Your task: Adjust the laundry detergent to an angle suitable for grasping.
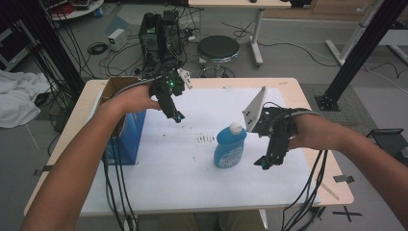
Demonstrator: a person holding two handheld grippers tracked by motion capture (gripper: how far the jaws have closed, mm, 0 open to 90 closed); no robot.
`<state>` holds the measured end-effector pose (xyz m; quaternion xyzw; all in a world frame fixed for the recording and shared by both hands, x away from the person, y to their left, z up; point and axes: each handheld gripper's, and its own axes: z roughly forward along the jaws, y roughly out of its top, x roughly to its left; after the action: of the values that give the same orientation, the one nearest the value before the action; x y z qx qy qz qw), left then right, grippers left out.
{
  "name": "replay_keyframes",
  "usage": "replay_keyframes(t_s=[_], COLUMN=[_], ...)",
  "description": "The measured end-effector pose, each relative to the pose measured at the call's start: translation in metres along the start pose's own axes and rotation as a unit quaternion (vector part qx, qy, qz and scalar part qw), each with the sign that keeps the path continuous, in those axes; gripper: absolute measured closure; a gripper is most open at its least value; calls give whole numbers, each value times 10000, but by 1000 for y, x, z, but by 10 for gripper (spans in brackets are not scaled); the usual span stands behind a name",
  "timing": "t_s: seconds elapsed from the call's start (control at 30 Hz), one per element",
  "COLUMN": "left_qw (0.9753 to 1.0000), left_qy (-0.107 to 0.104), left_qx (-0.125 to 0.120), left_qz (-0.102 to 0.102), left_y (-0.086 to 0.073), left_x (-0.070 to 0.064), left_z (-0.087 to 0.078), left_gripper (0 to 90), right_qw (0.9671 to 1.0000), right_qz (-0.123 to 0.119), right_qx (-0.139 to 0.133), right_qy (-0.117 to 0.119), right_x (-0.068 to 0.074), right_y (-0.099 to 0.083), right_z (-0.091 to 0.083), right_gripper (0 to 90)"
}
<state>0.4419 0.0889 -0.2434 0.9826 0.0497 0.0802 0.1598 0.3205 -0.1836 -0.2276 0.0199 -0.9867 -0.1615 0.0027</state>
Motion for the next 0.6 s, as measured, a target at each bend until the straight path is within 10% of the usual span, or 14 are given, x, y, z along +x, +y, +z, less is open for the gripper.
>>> replay_keyframes(t_s=[0.6], left_qw=[9999], left_qy=[41], left_qx=[-41], left_qz=[-106], left_y=[-2], left_x=[0], left_z=[-2], left_gripper=[85], right_qw=[10000], right_qz=[-2], right_qx=[-17], right_qy=[3], right_x=[-2], right_y=[-1], right_z=[0], right_gripper=[26])
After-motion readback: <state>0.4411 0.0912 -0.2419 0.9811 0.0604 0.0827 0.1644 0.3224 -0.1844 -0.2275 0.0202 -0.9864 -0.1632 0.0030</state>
